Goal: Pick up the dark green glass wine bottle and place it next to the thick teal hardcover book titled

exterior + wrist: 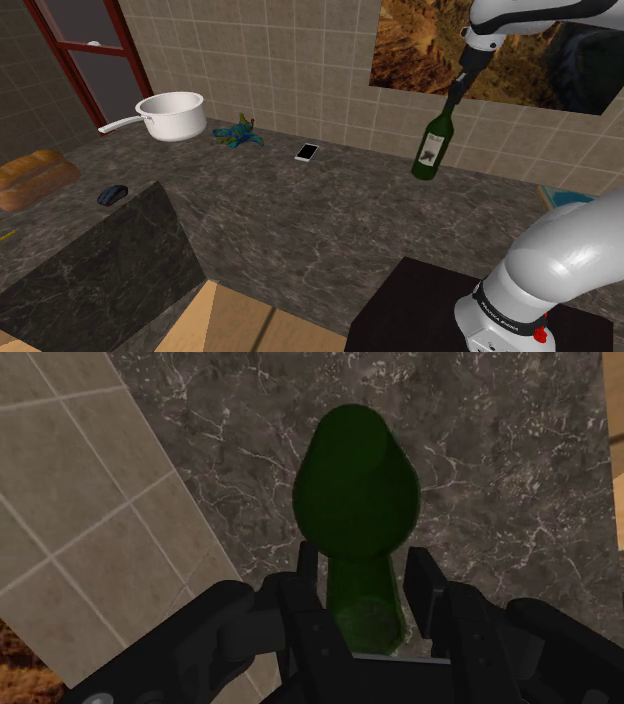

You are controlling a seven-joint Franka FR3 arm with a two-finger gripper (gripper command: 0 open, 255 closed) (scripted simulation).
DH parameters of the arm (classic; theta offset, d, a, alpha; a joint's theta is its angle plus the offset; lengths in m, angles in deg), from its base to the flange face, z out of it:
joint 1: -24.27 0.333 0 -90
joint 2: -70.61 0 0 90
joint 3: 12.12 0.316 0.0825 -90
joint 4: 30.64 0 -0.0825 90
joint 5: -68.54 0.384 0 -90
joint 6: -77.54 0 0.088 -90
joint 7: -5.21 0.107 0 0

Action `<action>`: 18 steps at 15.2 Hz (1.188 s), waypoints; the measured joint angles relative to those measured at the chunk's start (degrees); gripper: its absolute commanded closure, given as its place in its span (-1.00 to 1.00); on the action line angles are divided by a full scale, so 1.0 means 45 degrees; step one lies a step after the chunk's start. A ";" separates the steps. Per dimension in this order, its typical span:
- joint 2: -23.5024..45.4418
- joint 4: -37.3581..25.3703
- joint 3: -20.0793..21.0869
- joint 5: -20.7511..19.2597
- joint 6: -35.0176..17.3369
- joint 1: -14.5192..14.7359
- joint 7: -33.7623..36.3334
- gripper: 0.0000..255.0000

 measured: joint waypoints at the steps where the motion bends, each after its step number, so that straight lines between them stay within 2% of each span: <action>1: -0.0334 0.0305 -0.0107 -0.0154 -0.0010 -0.0147 -0.0176 1.00; 12: -0.1479 0.0601 -0.2145 -0.1119 0.0445 -0.1380 -0.3040 1.00; 18: -0.1250 -0.0251 -0.3745 -0.1339 0.0784 -0.1729 -0.5011 1.00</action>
